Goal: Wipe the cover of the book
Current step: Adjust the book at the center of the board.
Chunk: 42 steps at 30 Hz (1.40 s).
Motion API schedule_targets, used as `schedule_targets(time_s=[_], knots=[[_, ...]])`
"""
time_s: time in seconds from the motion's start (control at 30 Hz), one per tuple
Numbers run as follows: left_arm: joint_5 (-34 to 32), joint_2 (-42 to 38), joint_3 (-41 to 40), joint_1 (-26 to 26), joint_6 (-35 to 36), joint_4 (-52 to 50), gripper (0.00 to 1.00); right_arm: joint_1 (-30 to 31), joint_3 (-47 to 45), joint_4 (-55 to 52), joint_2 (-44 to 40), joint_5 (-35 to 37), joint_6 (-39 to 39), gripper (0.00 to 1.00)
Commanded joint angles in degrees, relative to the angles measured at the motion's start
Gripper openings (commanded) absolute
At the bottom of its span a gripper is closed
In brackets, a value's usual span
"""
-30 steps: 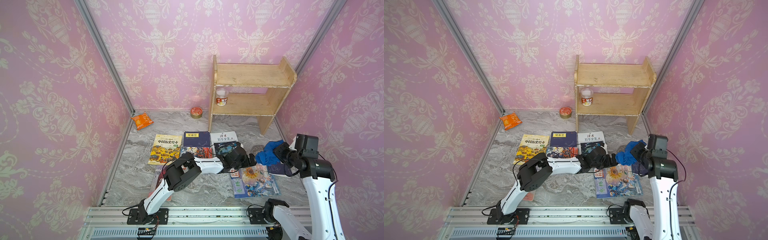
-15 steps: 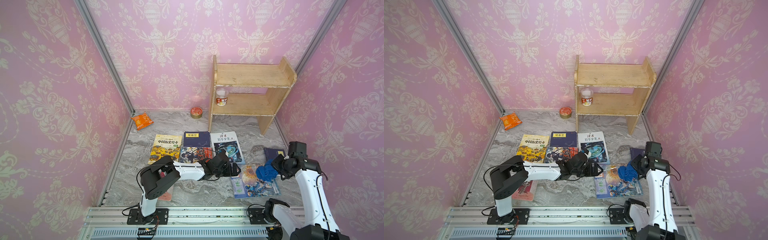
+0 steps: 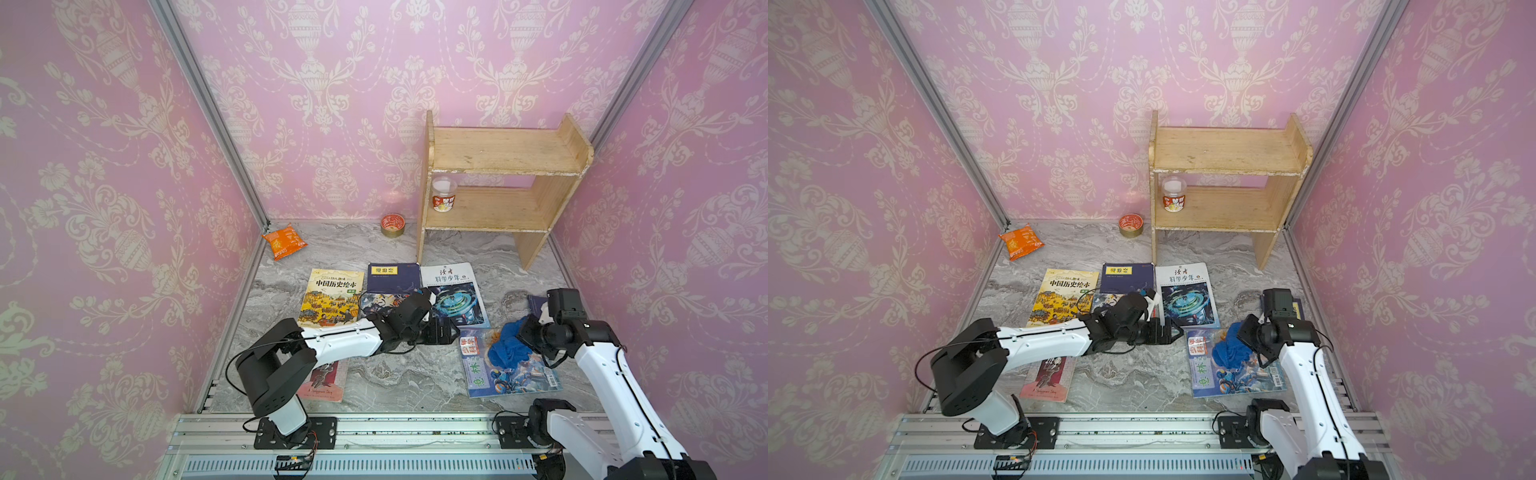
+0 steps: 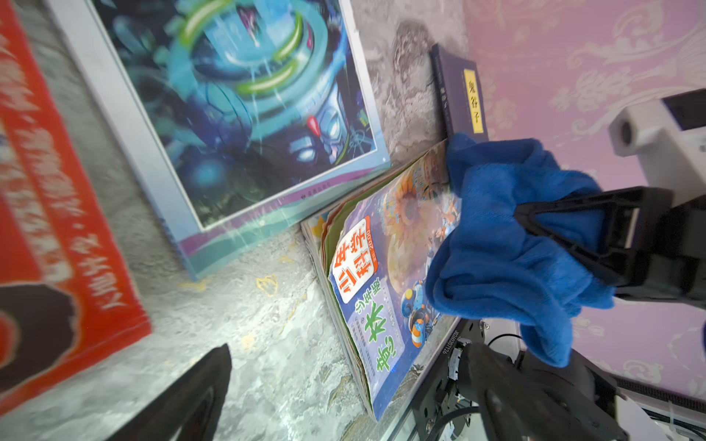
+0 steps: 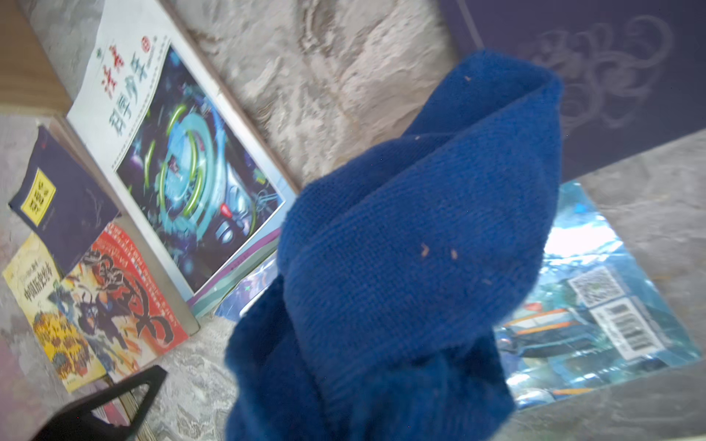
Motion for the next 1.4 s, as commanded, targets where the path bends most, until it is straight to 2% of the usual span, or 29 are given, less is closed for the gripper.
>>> schedule_targets(time_s=[0.0, 0.1, 0.17, 0.3, 0.53, 0.73, 0.87, 1.07, 1.37], knots=[[-5.8, -6.3, -2.9, 6.2, 8.5, -10.4, 0.99, 8.7, 2.9, 7.0, 3.3, 2.5, 3.5, 0.00], [-7.0, -10.0, -5.9, 12.8, 7.6, -11.7, 0.99, 16.1, 6.9, 12.4, 10.7, 3.4, 4.3, 0.00], [-7.4, -11.8, -7.8, 15.1, 6.9, -11.8, 0.99, 19.5, 12.2, 14.6, 17.6, 4.5, 3.4, 0.00], [-8.9, -14.1, -10.5, 16.3, 4.0, -11.8, 0.99, 22.7, 24.4, 17.0, 31.6, 3.6, 0.1, 0.00], [-9.1, -20.5, -21.1, 16.5, -5.1, -7.9, 0.99, 28.2, 44.5, 17.4, 52.7, 4.5, -4.5, 0.00], [-10.4, -22.3, -25.8, 16.9, -6.2, -6.1, 0.99, 30.0, 50.3, 19.0, 63.9, 3.6, -2.1, 0.00], [-9.2, -19.1, -26.3, 17.5, -6.4, -2.4, 0.99, 30.7, 47.8, 19.3, 65.4, 2.5, -1.8, 0.00], [-7.5, -15.0, -25.1, 19.9, -4.7, 0.9, 0.99, 33.7, 38.5, 20.4, 62.1, -0.6, 0.6, 0.00], [-1.8, -11.6, -21.3, 21.8, -4.4, 1.3, 0.99, 38.3, 19.2, 23.2, 48.7, -3.0, 3.0, 0.00]])
